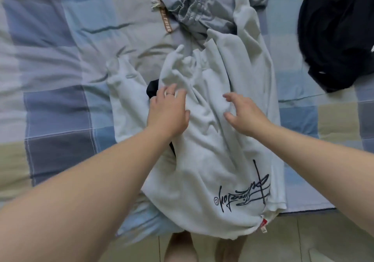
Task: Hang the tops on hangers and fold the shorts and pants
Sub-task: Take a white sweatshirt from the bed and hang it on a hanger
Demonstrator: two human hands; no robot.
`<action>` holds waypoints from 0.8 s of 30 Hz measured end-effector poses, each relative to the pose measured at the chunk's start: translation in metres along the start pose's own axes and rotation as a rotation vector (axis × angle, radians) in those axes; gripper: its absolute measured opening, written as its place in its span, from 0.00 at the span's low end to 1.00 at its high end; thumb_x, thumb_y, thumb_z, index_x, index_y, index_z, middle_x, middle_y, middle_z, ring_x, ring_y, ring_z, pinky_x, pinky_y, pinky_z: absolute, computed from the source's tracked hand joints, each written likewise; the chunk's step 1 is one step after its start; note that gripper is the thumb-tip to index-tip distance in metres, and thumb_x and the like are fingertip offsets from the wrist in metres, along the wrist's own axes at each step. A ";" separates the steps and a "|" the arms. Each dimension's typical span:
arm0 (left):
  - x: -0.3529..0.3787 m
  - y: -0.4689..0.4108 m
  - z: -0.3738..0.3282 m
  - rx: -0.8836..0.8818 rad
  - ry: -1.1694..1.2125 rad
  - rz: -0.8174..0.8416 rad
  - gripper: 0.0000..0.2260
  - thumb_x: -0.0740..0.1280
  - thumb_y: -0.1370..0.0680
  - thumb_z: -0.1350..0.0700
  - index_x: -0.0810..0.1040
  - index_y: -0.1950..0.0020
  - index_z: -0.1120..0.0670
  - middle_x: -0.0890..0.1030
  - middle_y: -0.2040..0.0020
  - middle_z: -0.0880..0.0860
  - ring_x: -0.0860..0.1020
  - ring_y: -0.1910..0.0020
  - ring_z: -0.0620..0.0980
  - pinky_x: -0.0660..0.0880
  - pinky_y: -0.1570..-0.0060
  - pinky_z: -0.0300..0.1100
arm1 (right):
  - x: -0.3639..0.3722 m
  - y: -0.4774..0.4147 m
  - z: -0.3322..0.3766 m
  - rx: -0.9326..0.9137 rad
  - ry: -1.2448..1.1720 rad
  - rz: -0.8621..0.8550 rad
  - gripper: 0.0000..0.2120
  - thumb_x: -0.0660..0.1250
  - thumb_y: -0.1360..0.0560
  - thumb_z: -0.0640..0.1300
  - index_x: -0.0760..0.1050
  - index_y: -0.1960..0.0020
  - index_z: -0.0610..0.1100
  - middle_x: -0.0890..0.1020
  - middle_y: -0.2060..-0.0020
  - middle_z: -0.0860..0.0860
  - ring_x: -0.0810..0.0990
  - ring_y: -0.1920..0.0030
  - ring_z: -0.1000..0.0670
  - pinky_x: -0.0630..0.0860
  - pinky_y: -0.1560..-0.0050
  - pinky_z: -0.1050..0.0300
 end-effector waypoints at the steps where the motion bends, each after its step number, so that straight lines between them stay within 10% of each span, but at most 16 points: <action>1: -0.003 -0.026 0.006 0.006 -0.013 -0.015 0.24 0.64 0.19 0.48 0.64 0.25 0.52 0.58 0.20 0.54 0.57 0.23 0.58 0.62 0.31 0.54 | -0.001 -0.029 0.004 -0.001 0.028 -0.013 0.28 0.66 0.22 0.45 0.63 0.23 0.48 0.72 0.28 0.47 0.68 0.29 0.42 0.66 0.30 0.45; 7: 0.019 -0.136 0.032 -0.143 0.432 -0.081 0.40 0.73 0.24 0.48 0.52 0.20 0.47 0.59 0.22 0.55 0.67 0.28 0.60 0.67 0.33 0.61 | -0.013 -0.163 0.025 0.000 0.297 -0.195 0.38 0.68 0.24 0.52 0.52 0.20 0.58 0.57 0.21 0.52 0.56 0.23 0.41 0.58 0.28 0.38; 11: 0.063 -0.152 0.044 -0.269 0.334 -0.146 0.29 0.72 0.23 0.48 0.62 0.26 0.49 0.71 0.33 0.53 0.70 0.33 0.56 0.65 0.38 0.55 | 0.001 -0.215 0.038 0.015 0.292 -0.172 0.40 0.66 0.24 0.46 0.48 0.21 0.65 0.49 0.19 0.53 0.49 0.21 0.39 0.54 0.26 0.30; 16: 0.068 -0.152 0.043 -0.246 0.293 -0.279 0.18 0.66 0.20 0.45 0.69 0.34 0.50 0.72 0.38 0.52 0.71 0.38 0.53 0.63 0.42 0.52 | 0.000 -0.225 0.031 -0.072 0.210 -0.213 0.16 0.65 0.21 0.45 0.75 0.35 0.41 0.70 0.32 0.40 0.71 0.34 0.38 0.66 0.37 0.54; 24: 0.026 -0.099 0.025 -0.140 0.417 -0.008 0.10 0.64 0.23 0.56 0.72 0.42 0.54 0.77 0.45 0.53 0.75 0.44 0.58 0.69 0.45 0.51 | -0.050 -0.138 0.011 0.013 0.014 -0.347 0.09 0.66 0.21 0.45 0.78 0.48 0.39 0.78 0.45 0.39 0.75 0.42 0.38 0.72 0.44 0.48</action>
Point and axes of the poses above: each hand's wrist, its own y-axis away from the middle knuckle, its own x-axis out of the palm, z = x × y, the point moved 7 cm from there along -y, towards the middle knuckle
